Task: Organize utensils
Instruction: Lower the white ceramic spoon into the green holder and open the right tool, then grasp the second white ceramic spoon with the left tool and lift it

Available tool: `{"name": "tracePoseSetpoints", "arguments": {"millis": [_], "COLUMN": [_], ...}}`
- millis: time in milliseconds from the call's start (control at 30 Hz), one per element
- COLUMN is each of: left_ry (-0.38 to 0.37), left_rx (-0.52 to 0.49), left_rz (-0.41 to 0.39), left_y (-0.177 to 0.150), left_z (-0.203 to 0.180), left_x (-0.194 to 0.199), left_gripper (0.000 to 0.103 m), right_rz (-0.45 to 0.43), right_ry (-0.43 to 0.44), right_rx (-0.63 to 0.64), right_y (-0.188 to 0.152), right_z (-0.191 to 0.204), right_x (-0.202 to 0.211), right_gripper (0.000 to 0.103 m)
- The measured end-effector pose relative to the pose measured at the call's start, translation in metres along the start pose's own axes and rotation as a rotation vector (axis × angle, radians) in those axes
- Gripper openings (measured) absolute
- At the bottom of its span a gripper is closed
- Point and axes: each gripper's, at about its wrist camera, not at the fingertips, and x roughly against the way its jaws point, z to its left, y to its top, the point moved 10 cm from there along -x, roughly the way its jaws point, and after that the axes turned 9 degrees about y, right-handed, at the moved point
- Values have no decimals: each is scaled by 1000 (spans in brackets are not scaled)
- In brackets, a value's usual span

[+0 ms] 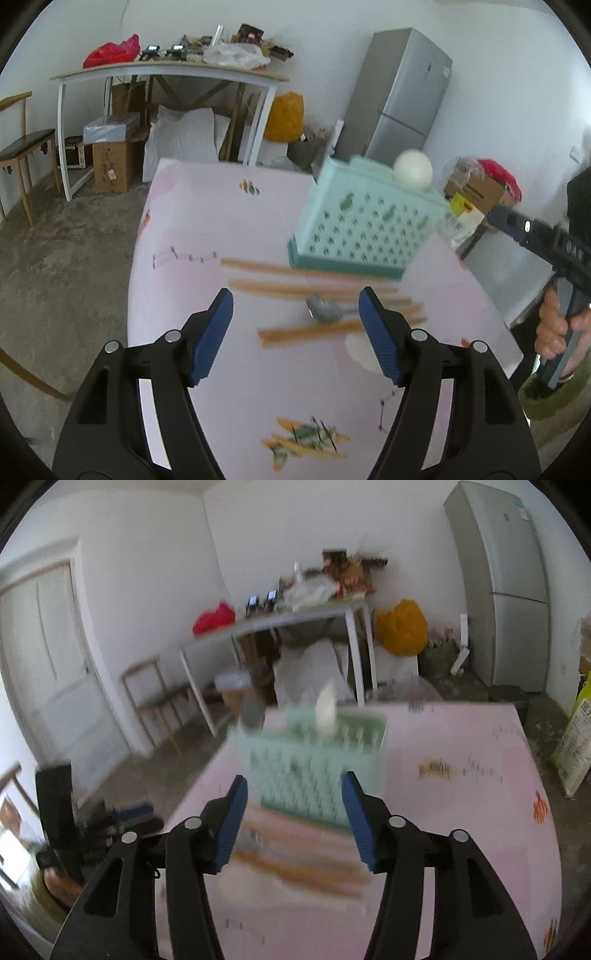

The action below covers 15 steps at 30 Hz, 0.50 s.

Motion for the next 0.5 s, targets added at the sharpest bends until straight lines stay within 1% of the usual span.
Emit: {"name": "tracePoseSetpoints", "arguments": {"millis": [100,200,300,400,500], "left_ry": [10,36,40,42,23], "left_rx": [-21,-42,-25,-2,28], "left_rz": [27,56,97,131,155], "left_y": [-18,-38,-55,-66,-69], "left_z": [-7,-12,-14,-14,-18], "left_x": [0,-3,-7,-12,-15], "left_gripper": [67,67,67,67,67], "right_rz": [87,197,278,321,334], "right_ry": [-8,-47,-72,-100,-124], "right_rx": [3,25,26,20,20], "right_y": [-36,-85,-123,-146,-161], "right_z": [10,18,24,24,26], "right_x": [-6,-15,-23,-29,-34], "right_gripper": [55,55,55,55,61]}}
